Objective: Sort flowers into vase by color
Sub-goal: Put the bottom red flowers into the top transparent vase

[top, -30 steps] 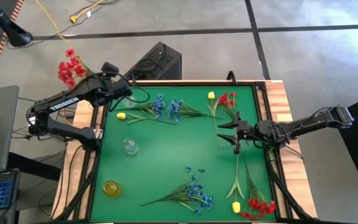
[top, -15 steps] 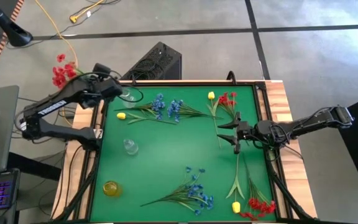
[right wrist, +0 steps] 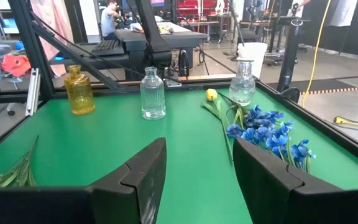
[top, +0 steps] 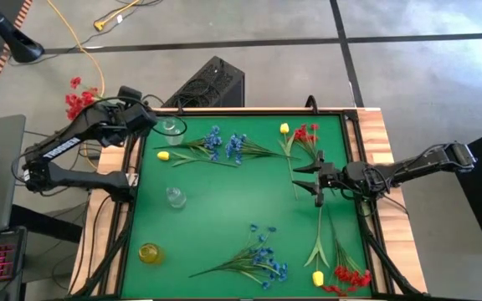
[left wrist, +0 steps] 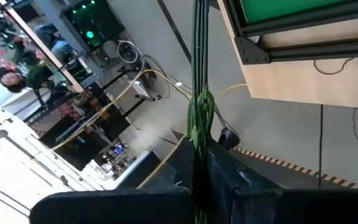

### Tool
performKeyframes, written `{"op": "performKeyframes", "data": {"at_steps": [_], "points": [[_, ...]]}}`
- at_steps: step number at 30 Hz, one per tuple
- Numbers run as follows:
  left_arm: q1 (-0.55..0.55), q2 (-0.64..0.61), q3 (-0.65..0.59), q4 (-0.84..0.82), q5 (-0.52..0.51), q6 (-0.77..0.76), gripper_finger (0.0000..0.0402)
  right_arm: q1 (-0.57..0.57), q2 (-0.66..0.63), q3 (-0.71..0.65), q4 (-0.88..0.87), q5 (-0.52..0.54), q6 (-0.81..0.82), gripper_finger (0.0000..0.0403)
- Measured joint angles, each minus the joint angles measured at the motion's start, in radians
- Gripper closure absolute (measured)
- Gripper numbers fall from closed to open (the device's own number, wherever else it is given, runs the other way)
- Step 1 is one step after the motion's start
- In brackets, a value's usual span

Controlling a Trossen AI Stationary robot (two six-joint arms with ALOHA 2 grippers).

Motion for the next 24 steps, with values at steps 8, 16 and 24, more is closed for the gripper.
{"op": "performKeyframes", "data": {"at_steps": [8,16,24], "points": [[0.041,0.007,0.000,-0.001,0.006,0.012,0.0401,0.000,0.000,0.000,0.000,0.000,0.001,0.0190],[0.041,0.034,0.000,-0.001,0.025,0.019,0.0401,0.000,0.000,0.000,0.000,0.000,0.002,0.0190],[0.041,0.035,0.001,0.000,0.049,0.007,0.0401,0.000,0.000,0.000,0.000,0.000,0.002,0.0190]]}}
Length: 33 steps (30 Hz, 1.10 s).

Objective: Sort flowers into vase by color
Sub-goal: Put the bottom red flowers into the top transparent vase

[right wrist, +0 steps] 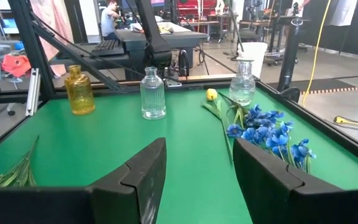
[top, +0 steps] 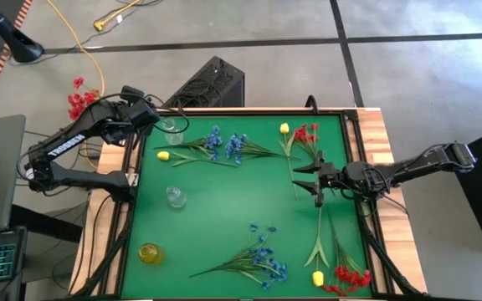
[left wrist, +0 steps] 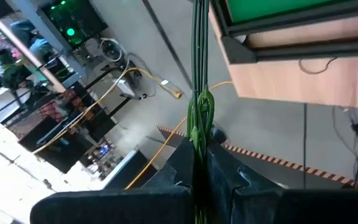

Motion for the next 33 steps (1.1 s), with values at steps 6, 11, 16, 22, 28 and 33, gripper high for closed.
{"op": "performKeyframes", "data": {"at_steps": [6,11,16,22,28,33], "points": [[0.019,-0.002,0.000,0.000,-0.018,-0.007,0.0401,0.000,0.000,0.000,0.000,0.000,0.000,0.0190],[0.037,-0.002,0.000,0.000,-0.034,0.003,0.0401,0.000,0.000,0.000,0.000,0.000,0.000,0.0190],[0.036,-0.002,0.000,0.000,-0.056,0.003,0.0401,0.000,0.000,0.000,0.000,0.000,0.000,0.0190],[0.018,-0.002,0.000,0.000,-0.057,0.002,0.0401,0.000,0.000,0.000,0.000,0.000,0.000,0.0190],[-0.008,-0.002,0.000,0.000,-0.058,0.002,0.0401,0.000,0.000,0.000,0.006,0.000,0.000,0.0190],[-0.039,-0.002,0.000,0.000,-0.058,0.002,0.0401,-0.002,0.013,0.012,0.081,0.019,0.007,0.0191]]}}
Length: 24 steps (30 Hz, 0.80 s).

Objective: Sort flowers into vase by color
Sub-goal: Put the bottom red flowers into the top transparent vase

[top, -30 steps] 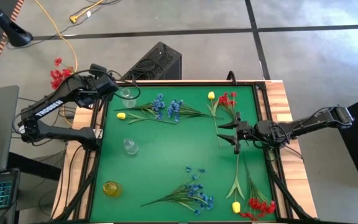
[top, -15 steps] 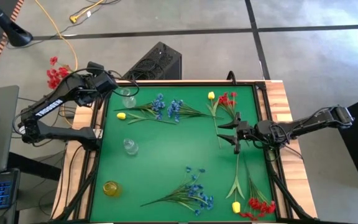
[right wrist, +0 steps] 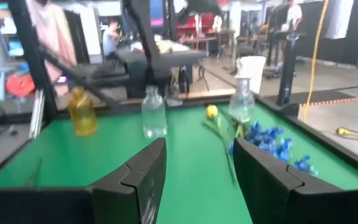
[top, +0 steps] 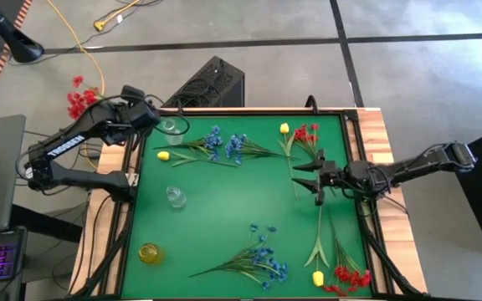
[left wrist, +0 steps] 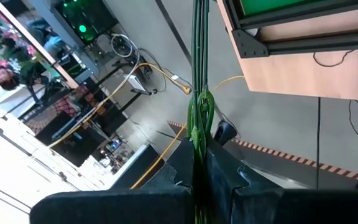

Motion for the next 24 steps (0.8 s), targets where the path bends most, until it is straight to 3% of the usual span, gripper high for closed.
{"op": "performKeyframes", "data": {"at_steps": [4,9,17,24], "points": [[-0.032,0.000,0.000,0.000,-0.001,0.006,0.0401,-0.054,0.074,0.099,-0.030,0.009,-0.029,0.0198],[-0.077,0.007,0.000,0.000,-0.039,0.006,0.0401,-0.187,0.270,0.276,-0.114,-0.027,-0.068,0.0209],[-0.131,0.043,-0.001,0.000,-0.053,0.009,0.0401,-0.439,0.647,0.582,-0.106,-0.379,-0.094,0.0209],[-0.181,0.078,-0.001,0.009,-0.054,-0.002,0.0401,-0.532,0.942,0.908,-0.112,-0.586,-0.103,0.0196]]}}
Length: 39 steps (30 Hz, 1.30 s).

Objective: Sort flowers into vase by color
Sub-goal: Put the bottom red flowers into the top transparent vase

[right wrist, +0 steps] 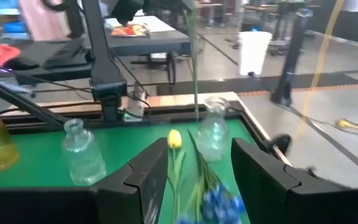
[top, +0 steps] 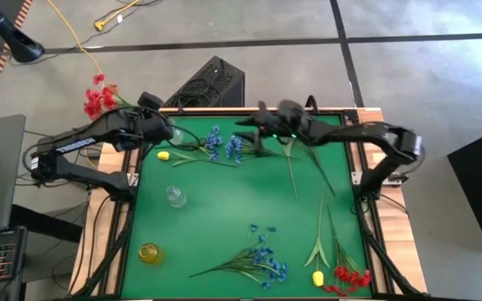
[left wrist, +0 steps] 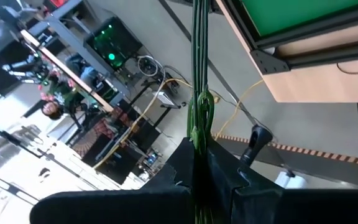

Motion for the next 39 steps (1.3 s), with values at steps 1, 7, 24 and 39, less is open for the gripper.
{"op": "performKeyframes", "data": {"at_steps": [1,7,24,39], "points": [[-0.006,0.001,0.000,0.009,0.000,0.000,0.0401,-0.005,0.038,0.044,-0.008,-0.021,-0.007,0.0193],[-0.042,0.000,0.000,0.062,-0.001,0.039,0.0401,-0.018,0.240,0.333,-0.129,-0.144,-0.016,0.0173],[-0.096,0.067,0.000,0.170,0.000,0.091,0.0401,0.026,0.545,0.749,-0.338,-0.143,-0.064,0.0167],[-0.154,0.081,0.000,0.245,-0.009,0.099,0.0401,0.032,0.557,0.750,-0.394,-0.058,-0.064,0.0168]]}}
